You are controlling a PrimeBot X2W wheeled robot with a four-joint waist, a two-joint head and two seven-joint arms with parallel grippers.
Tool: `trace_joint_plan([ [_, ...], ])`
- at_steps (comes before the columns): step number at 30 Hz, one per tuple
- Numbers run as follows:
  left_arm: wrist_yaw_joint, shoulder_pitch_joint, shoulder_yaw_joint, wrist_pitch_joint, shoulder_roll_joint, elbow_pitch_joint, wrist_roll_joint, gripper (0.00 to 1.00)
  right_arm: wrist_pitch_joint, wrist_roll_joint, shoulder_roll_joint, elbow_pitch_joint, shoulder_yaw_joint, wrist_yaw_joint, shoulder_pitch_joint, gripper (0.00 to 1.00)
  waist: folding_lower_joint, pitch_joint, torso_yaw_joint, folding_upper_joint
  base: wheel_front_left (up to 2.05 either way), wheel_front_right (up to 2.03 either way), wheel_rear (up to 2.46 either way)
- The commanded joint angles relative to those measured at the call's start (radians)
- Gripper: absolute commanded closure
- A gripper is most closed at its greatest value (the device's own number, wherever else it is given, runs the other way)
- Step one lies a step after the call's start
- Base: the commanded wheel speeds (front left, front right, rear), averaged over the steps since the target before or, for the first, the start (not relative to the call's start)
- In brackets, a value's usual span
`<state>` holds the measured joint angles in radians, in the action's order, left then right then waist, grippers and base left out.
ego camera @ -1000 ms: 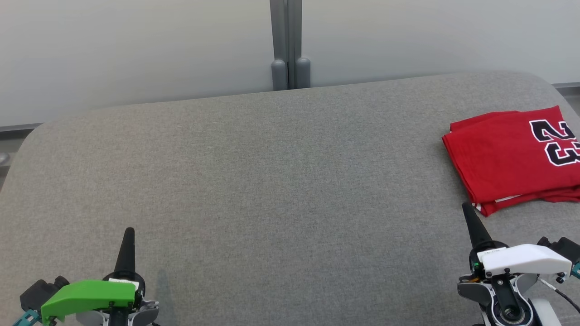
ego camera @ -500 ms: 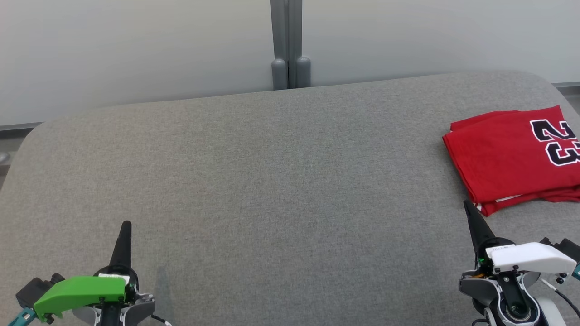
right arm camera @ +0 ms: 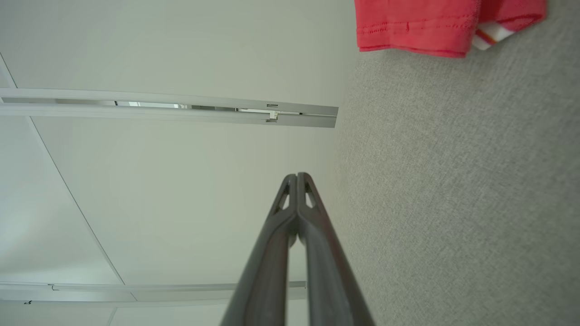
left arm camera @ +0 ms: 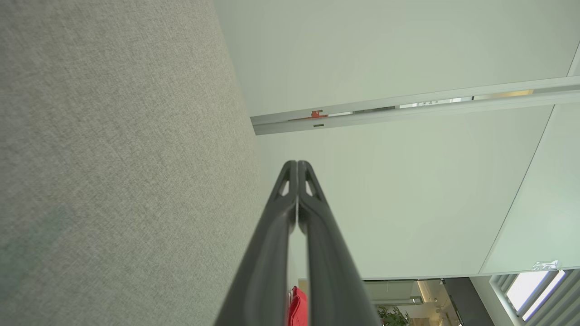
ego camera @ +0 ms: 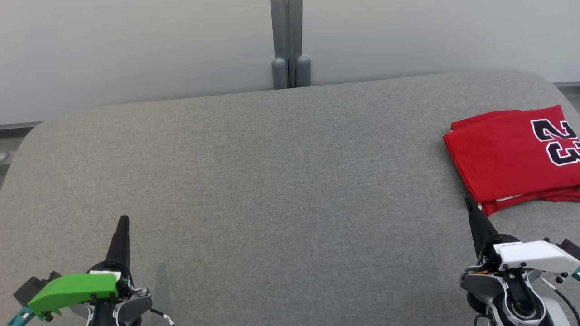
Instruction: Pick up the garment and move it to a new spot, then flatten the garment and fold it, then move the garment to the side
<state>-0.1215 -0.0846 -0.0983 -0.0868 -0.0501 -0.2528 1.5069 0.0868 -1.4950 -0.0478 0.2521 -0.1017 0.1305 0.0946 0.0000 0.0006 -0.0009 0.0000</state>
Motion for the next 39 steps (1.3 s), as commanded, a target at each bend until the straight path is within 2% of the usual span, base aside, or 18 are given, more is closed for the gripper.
trace_joint_plan([
  [1,-0.005,-0.023,-0.006,-0.006,-0.001,0.007,0.020,1.00,0.006,-0.022,-0.004,-0.008,-0.004,0.000,0.016,1.00,0.0000,0.000,0.000,0.0000,0.00,0.00,0.00],
  [16,-0.013,-0.032,-0.019,-0.032,0.000,0.009,0.111,1.00,0.031,-0.124,-0.004,-0.010,-0.015,0.000,0.017,1.00,0.0000,0.003,0.001,0.0000,0.00,0.00,0.00],
  [39,-0.012,-0.030,-0.019,-0.031,0.000,0.009,0.107,1.00,0.030,-0.121,-0.004,-0.010,-0.014,0.000,0.017,1.00,0.0000,0.003,0.001,0.0000,0.00,0.00,0.00],
])
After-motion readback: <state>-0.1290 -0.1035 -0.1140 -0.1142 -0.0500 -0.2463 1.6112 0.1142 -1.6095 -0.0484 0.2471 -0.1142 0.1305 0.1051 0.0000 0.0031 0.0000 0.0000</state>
